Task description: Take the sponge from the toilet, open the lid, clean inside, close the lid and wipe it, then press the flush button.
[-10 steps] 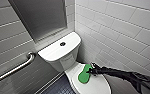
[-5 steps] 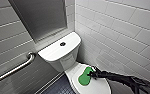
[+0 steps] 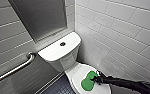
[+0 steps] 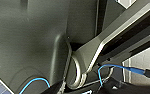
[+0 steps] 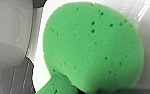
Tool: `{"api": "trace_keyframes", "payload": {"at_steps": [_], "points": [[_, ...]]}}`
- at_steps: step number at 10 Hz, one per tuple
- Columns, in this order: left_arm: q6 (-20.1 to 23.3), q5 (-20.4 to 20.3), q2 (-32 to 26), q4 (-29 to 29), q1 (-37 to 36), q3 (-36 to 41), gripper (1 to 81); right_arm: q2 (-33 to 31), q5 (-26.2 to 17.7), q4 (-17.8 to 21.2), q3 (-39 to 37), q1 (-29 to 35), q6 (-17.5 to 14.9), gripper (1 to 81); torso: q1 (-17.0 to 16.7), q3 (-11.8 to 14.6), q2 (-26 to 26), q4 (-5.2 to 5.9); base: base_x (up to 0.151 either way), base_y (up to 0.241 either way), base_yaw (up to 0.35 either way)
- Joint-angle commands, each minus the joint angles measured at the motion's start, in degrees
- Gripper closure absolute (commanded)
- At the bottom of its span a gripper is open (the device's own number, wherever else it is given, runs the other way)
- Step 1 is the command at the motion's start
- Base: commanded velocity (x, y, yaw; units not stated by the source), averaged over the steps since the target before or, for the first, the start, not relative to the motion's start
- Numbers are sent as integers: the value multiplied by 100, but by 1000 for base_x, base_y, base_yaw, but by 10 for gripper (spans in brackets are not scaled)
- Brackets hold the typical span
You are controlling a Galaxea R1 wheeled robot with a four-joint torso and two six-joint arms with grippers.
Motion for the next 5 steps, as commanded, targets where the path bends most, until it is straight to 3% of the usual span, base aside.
{"api": "trace_keyframes", "payload": {"at_steps": [1,3,5], "points": [[11,383,-120,32,67,119,10,-670,-218,39,545,-13,57,811,0,0,0,0,0,0,0],[11,374,-120,41,67,119,10,-1171,46,48,879,-382,66,811,0,0,0,0,0,0,0],[20,374,-112,41,67,119,10,-1867,547,74,1680,-716,57,811,0,0,0,0,0,0,0]]}}
